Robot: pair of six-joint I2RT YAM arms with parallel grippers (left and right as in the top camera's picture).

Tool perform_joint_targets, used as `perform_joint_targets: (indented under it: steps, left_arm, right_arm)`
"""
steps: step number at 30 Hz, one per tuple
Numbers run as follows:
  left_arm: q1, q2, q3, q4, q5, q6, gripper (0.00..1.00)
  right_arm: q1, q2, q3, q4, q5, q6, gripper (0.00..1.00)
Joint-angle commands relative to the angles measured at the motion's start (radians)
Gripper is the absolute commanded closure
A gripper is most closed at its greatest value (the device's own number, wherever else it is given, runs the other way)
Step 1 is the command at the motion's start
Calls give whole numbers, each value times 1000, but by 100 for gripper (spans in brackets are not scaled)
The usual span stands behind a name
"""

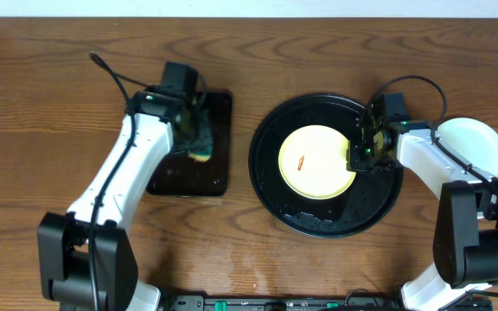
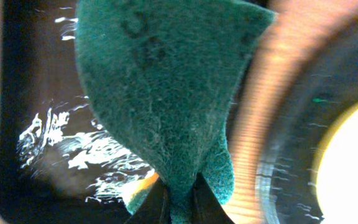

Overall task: Clean dirty plates on tray and stack at the side
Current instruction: 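Pick up the sponge with the left gripper and bring it to the yellow plate, then scrub the yellow plate with the sponge in the left gripper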

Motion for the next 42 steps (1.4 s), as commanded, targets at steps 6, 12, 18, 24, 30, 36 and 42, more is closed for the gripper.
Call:
perform_joint_targets:
  steps: [6,12,18,24,30,36,42]
  left_arm:
    - [-264,13,25,151,174,-110,93]
    - [-409,113,25,305,174,-145,93]
    - [-494,267,25,450,259,-198,92]
    - [-516,384,25,476,307,-198,93]
    - [-474,400,28,292,-115,-177,93]
    - [-474,400,48,188,-468,-110,93]
    - [-474,400,59,181,-498,-99,93]
  right_arm:
    - [9,26,-13,-15,-6,4,99]
    - [9,26,-13,-15,-6,13,99]
    - [9,26,-13,-16,-6,15,99]
    - [9,26,-13,-20,-6,15,99]
    - [9,26,-13,-35,-6,14,99]
    - [9,26,-13,-38,-6,14,99]
    - [9,26,-13,-38,-5,14,99]
